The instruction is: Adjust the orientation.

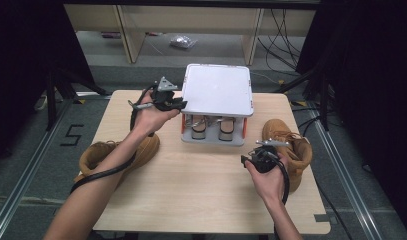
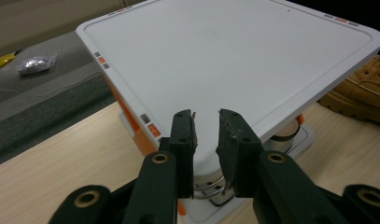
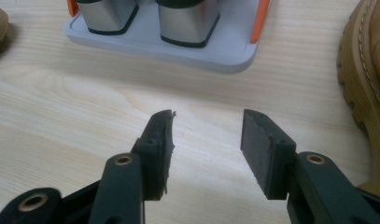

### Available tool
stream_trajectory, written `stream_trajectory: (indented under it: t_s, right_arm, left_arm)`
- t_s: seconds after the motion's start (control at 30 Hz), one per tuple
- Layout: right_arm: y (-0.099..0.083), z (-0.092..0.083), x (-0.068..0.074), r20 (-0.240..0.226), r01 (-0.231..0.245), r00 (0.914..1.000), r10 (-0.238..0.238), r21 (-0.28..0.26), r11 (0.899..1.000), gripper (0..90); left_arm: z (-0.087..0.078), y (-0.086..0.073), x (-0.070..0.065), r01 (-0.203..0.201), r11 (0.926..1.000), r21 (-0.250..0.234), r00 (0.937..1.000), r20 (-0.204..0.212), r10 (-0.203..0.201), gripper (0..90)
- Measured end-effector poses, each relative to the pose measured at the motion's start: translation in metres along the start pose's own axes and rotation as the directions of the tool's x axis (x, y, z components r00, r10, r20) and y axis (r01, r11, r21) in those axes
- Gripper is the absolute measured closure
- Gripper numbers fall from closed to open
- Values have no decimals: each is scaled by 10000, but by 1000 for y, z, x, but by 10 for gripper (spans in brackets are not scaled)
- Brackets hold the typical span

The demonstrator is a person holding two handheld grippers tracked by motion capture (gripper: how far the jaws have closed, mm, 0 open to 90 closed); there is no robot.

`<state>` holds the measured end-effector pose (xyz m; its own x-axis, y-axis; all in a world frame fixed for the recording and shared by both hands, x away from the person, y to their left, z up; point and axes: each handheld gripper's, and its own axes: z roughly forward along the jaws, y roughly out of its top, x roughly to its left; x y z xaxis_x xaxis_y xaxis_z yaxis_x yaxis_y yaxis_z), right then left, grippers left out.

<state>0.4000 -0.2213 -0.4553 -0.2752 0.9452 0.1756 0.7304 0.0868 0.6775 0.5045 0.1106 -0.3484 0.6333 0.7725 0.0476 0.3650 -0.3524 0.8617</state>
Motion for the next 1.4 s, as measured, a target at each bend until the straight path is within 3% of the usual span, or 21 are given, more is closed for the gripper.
stream_trajectory:
  t_s: [0.1, 0.13, 0.17, 0.23, 0.27, 0.4, 0.47, 0.53, 0.57, 0.6, 0.63, 0.67, 0.7, 0.77, 0.8, 0.83, 0.87, 0.9, 1.0, 1.13, 1.4]
  right_arm:
    - [-3, -1, -4, 243, 347, 9991, -343, -131, 9993, 542]
    - [-3, -3, -2, 181, 92, 9998, -92, -14, 10000, 543]
    - [-4, -3, -2, -41, 150, 9999, -150, -116, 9998, 542]
    - [-4, -4, -3, 78, 456, 9989, -454, -238, 9987, 541]
    - [-4, -5, 0, -35, -44, 10000, 44, -196, 9998, 541]
    - [-6, -4, -1, -168, 177, 9997, -181, -223, 9996, 538]
    - [-8, -5, 4, -104, -217, 9997, 217, -33, 9998, 536]
    - [-11, -3, 1, -142, 240, 9996, -242, -136, 9996, 533]
    - [-13, -4, 5, -209, -202, 9996, 202, -9, 9998, 532]
    - [-14, -2, 0, -200, 369, 9991, -373, -204, 9991, 532]
    - [-15, -3, 3, -235, 29, 9997, -32, -135, 9999, 532]
    - [-15, -4, 2, -232, 248, 9994, -252, -154, 9996, 531]
    - [-16, -5, 3, -82, 188, 9998, -189, -97, 9998, 530]
    - [-17, -5, 4, -131, 119, 9998, -120, -101, 9999, 528]
    - [-17, -6, 4, -83, 186, 9998, -186, -41, 9998, 528]
    - [-18, -6, 6, -41, -98, 9999, 98, -26, 9999, 527]
    - [-17, -5, 4, 52, 294, 9996, -294, -110, 9995, 525]
    - [-18, -5, 7, -210, -100, 9997, 99, -58, 9999, 525]
    - [-19, -5, 7, -139, -150, 9998, 152, 79, 9999, 520]
    - [-22, -4, 4, -57, 287, 9996, -287, -63, 9996, 517]
    - [-24, -4, 3, 39, 142, 9999, -142, -93, 9999, 515]
  left_arm:
    - [-12, -5, 6, -52, 9998, 193, 9999, -87, 54, 717]
    - [-15, -7, 8, -68, 9998, 190, 10000, -64, 70, 713]
    - [-19, -8, 10, -29, 9999, 145, 9999, -142, 31, 706]
    - [-27, -12, 16, 2, 9997, 231, 9997, -254, 4, 695]
    - [-29, -13, 18, 7, 9996, 271, 9995, -310, 1, 691]
    - [-40, -23, 25, 152, 9990, 418, 9991, -394, -136, 682]
    - [-45, -26, 27, 217, 9989, 426, 9990, -396, -200, 680]
    - [-51, -29, 29, 179, 9986, 489, 9989, -438, -157, 676]
    - [-52, -31, 29, 316, 9986, 418, 9985, -458, -297, 675]
    - [-55, -32, 30, 187, 9978, 633, 9989, -438, -160, 674]
    - [-57, -34, 31, 315, 9982, 503, 9987, -422, -294, 672]
    - [-60, -35, 31, 330, 9979, 566, 9985, -463, -304, 669]
    - [-64, -37, 34, 152, 9973, 712, 9989, -446, -120, 668]
    - [-69, -40, 36, 344, 9974, 629, 9981, -536, -311, 665]
    - [-73, -42, 39, 224, 9969, 759, 9986, -498, -187, 664]
    - [-76, -44, 39, 421, 9974, 583, 9978, -541, -389, 662]
    - [-77, -46, 40, 462, 9974, 547, 9975, -568, -431, 661]
    - [-81, -48, 41, 463, 9970, 627, 9972, -619, -425, 660]
    - [-87, -55, 46, 434, 9964, 728, 9970, -665, -385, 657]
    - [-95, -63, 50, 551, 9954, 778, 9959, -754, -493, 654]
    - [-112, -81, 60, 702, 9925, 1004, 9932, -999, -602, 645]
